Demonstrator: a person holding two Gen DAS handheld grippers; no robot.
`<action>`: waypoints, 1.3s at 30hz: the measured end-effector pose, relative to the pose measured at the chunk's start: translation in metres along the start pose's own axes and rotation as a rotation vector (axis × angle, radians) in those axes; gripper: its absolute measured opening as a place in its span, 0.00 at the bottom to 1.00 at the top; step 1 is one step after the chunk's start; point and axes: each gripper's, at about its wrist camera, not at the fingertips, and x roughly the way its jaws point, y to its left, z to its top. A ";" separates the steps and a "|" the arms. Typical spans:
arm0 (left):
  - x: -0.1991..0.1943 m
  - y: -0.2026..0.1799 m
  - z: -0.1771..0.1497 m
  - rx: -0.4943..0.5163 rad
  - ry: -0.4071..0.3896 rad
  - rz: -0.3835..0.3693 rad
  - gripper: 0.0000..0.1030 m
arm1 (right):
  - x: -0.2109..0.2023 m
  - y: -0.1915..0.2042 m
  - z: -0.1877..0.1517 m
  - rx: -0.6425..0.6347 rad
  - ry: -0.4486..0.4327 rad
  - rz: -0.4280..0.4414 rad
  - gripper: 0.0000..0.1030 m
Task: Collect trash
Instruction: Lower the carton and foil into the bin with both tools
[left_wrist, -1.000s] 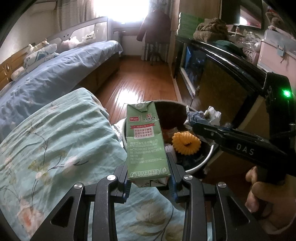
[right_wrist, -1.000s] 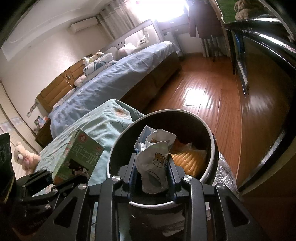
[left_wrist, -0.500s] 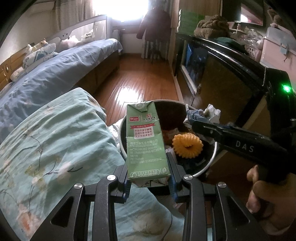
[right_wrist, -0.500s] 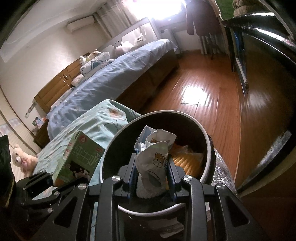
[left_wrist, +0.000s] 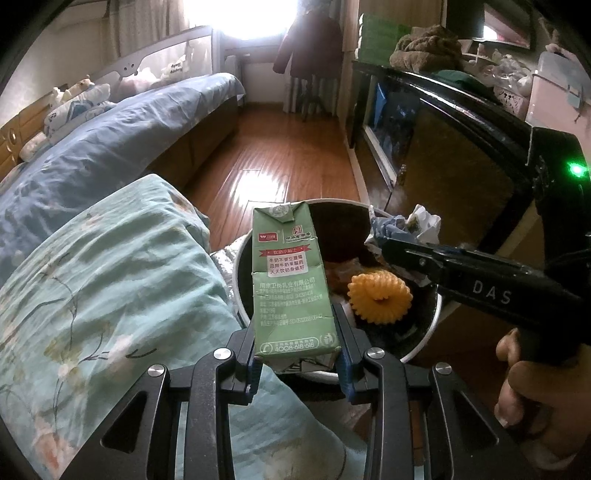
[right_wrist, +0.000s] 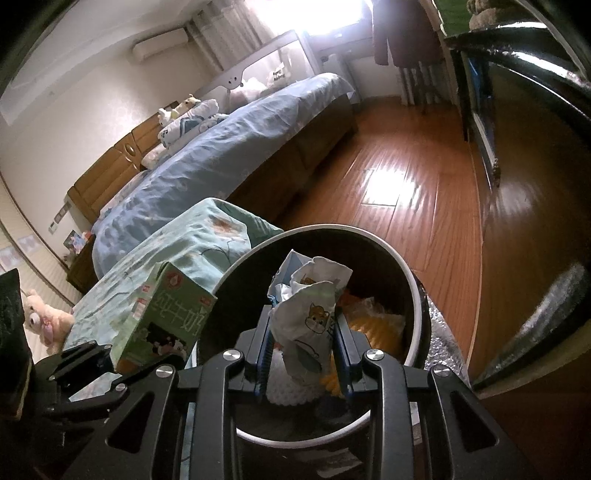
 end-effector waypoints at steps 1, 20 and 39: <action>0.001 -0.001 0.001 0.001 0.001 0.001 0.31 | 0.001 0.000 0.001 0.000 0.002 0.000 0.29; 0.012 0.001 0.012 0.002 0.016 0.010 0.31 | 0.011 -0.005 0.008 0.005 0.023 -0.005 0.30; 0.018 0.000 0.014 0.009 0.025 0.010 0.31 | 0.013 -0.008 0.008 0.008 0.033 -0.004 0.30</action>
